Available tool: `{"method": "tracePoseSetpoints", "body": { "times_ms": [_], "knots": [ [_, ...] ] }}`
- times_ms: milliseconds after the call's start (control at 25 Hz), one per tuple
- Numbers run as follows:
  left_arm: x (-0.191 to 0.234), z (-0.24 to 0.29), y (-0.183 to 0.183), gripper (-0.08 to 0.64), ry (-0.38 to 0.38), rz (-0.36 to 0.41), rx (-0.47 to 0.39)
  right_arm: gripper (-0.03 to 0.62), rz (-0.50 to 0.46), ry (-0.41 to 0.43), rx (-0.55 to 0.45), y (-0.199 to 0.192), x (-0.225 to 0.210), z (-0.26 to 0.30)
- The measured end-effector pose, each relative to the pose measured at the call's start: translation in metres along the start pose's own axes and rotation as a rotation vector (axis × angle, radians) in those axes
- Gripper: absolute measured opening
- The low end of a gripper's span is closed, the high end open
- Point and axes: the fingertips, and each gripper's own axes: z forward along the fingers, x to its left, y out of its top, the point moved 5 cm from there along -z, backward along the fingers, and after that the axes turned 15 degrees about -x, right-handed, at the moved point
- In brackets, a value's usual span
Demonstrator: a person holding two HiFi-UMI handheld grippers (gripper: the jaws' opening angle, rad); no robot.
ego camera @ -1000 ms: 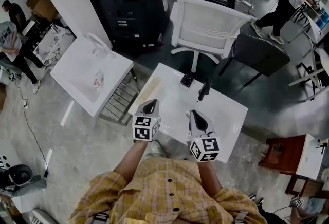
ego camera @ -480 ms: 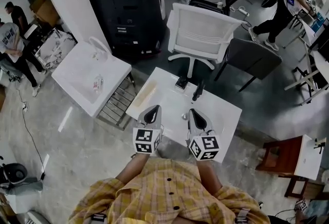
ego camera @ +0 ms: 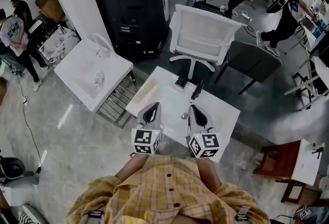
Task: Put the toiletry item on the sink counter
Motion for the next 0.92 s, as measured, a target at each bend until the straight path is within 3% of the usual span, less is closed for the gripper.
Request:
{"method": "tracePoseSetpoints", "body": {
  "times_ms": [920],
  "knots": [
    [-0.012, -0.009, 0.004, 0.0, 0.011, 0.018, -0.053, 0.0, -0.025, 0.024, -0.051, 0.006, -0.01, -0.005]
  ]
}}
